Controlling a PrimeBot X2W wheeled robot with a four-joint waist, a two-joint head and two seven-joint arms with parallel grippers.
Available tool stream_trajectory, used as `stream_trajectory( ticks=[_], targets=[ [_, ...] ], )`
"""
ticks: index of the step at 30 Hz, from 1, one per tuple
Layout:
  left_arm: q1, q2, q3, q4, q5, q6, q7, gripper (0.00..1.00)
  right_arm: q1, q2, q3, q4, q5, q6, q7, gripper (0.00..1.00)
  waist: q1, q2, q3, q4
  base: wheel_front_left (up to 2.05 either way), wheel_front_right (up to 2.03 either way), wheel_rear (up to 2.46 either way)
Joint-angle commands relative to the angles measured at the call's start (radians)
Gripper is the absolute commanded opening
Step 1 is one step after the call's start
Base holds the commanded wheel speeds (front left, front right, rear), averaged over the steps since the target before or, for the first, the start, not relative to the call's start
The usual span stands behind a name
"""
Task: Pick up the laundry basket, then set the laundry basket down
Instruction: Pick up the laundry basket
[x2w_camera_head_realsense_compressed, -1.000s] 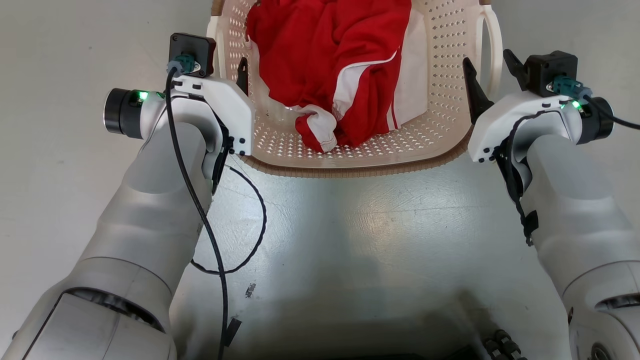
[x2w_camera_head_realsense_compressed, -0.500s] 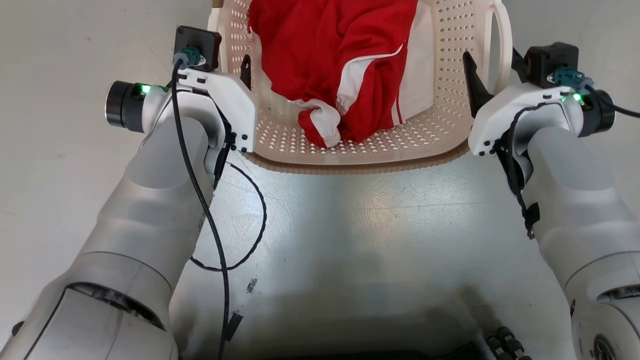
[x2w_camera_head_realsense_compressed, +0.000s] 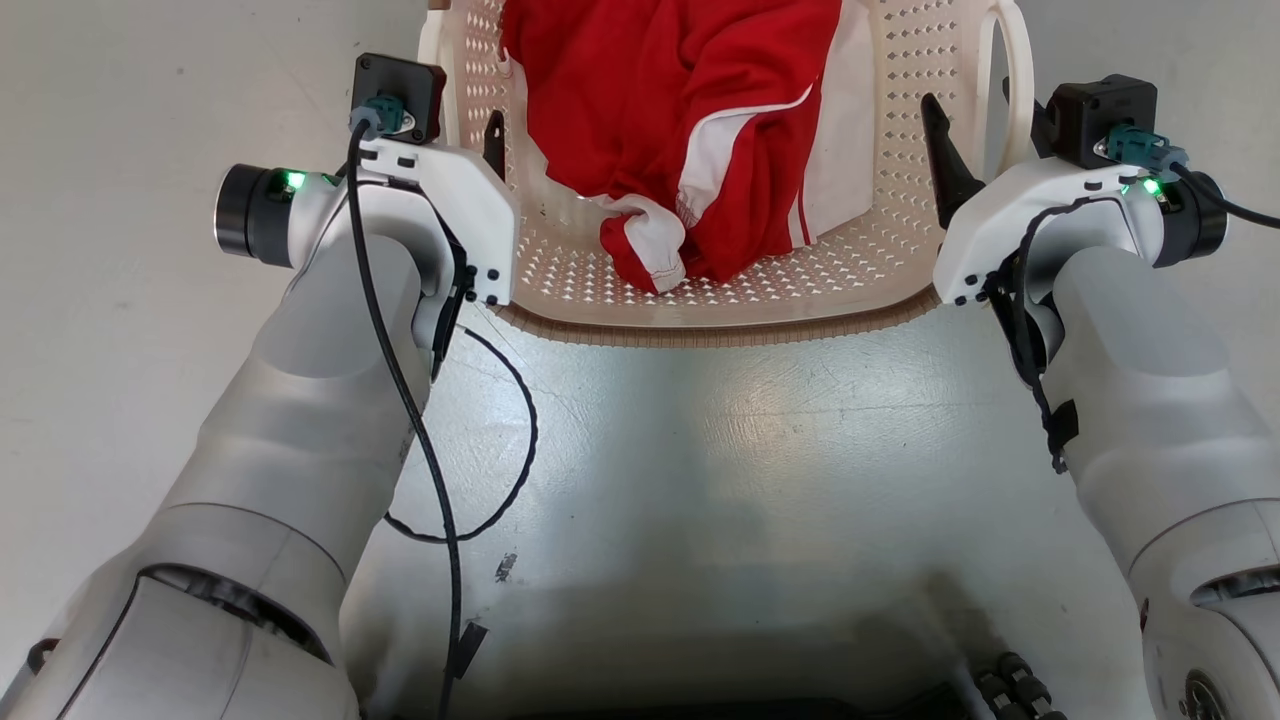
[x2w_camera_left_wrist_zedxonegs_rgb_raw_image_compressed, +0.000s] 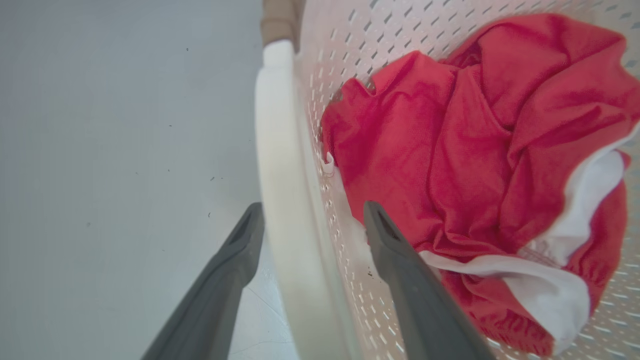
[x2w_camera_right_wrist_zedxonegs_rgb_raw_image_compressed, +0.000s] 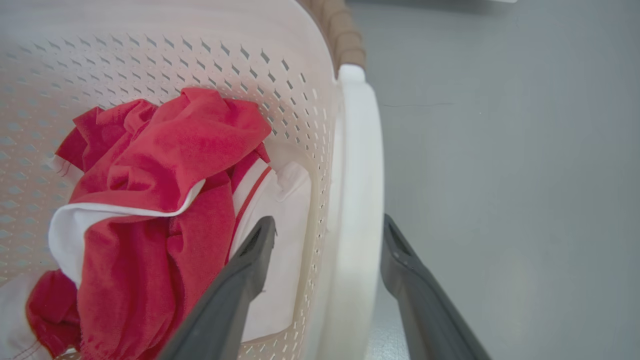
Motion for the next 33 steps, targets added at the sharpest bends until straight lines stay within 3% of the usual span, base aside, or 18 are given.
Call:
stream_trajectory(
  ticks=[1,2,3,4,5,6,23,33],
  targets=[
    [-0.008,0.023,0.004,-0.009,-0.006,0.010,-0.007,1.00,0.028,0.017,0.015,-0.008,0.008,0.006,-0.014,1.00,0.0000,0.0000,0.000,0.000,0.00,0.00,0.00],
    [-0.010,0.023,0.001,-0.008,-0.008,0.011,-0.008,1.00,0.028,0.017,0.016,-0.008,0.008,0.006,-0.014,1.00,0.0000,0.0000,0.001,0.000,0.00,0.00,0.00],
    [-0.011,0.023,-0.001,-0.008,-0.010,0.012,-0.009,0.62,0.029,0.017,0.018,-0.007,0.010,0.006,-0.014,0.47,0.0000,0.0000,0.002,0.000,0.00,0.00,0.00],
    [-0.013,0.023,-0.003,-0.007,-0.012,0.013,-0.012,0.46,0.030,0.017,0.019,-0.008,0.012,0.006,-0.014,0.00,0.0000,0.0000,0.002,0.000,0.00,0.00,0.00],
    [-0.014,0.023,-0.007,-0.007,-0.012,0.014,-0.018,0.46,0.033,0.017,0.022,-0.005,0.012,0.006,-0.014,0.00,0.0000,0.0000,0.002,0.001,0.00,0.00,0.00],
    [-0.015,0.023,-0.011,-0.007,-0.012,0.013,-0.019,0.00,0.036,0.017,0.027,-0.001,0.016,0.006,-0.014,0.00,0.0000,0.0000,0.001,0.002,0.00,0.00,0.00],
    [0.024,0.023,-0.047,0.011,-0.060,0.025,-0.009,0.00,0.082,0.017,0.142,0.031,0.124,0.006,0.025,0.00,0.0000,0.0000,-0.070,0.001,0.00,0.00,0.00],
    [0.145,0.026,-0.058,0.036,-0.084,0.008,0.029,0.00,0.200,0.017,0.336,-0.008,0.284,0.006,0.125,0.00,0.0000,0.0000,-0.250,-0.021,0.00,0.00,0.00]
  ],
)
